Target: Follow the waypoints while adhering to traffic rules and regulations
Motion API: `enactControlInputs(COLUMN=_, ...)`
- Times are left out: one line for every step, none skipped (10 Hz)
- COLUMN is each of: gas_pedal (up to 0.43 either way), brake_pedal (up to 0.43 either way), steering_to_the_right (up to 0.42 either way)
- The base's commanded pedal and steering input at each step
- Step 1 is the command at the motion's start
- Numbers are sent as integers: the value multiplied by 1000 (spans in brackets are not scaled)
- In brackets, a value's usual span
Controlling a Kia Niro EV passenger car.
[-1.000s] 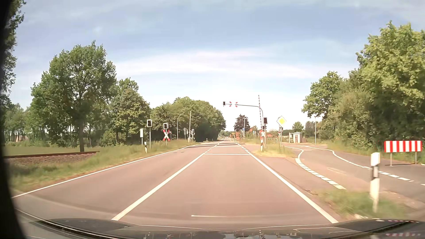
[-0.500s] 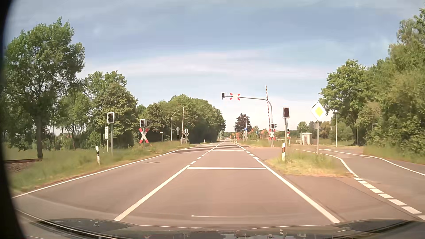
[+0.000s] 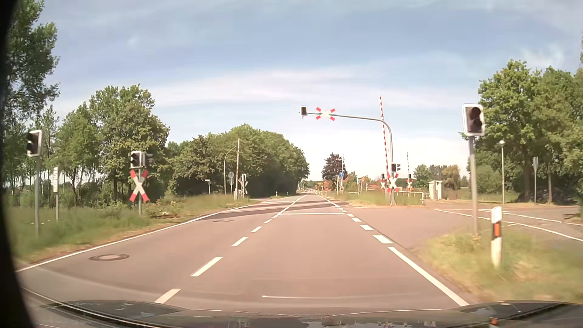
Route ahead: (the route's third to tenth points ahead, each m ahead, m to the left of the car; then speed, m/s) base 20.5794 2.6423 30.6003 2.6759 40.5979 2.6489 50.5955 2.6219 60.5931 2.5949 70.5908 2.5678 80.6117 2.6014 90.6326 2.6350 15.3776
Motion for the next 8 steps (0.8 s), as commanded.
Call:
enactControlInputs(gas_pedal=0, brake_pedal=220, steering_to_the_right=0)
enactControlInputs(gas_pedal=0, brake_pedal=213, steering_to_the_right=0)
enactControlInputs(gas_pedal=0, brake_pedal=213, steering_to_the_right=0)
enactControlInputs(gas_pedal=0, brake_pedal=201, steering_to_the_right=0)
enactControlInputs(gas_pedal=0, brake_pedal=165, steering_to_the_right=0)
enactControlInputs(gas_pedal=0, brake_pedal=30, steering_to_the_right=0)
enactControlInputs(gas_pedal=0, brake_pedal=0, steering_to_the_right=0)
enactControlInputs(gas_pedal=0, brake_pedal=0, steering_to_the_right=0)
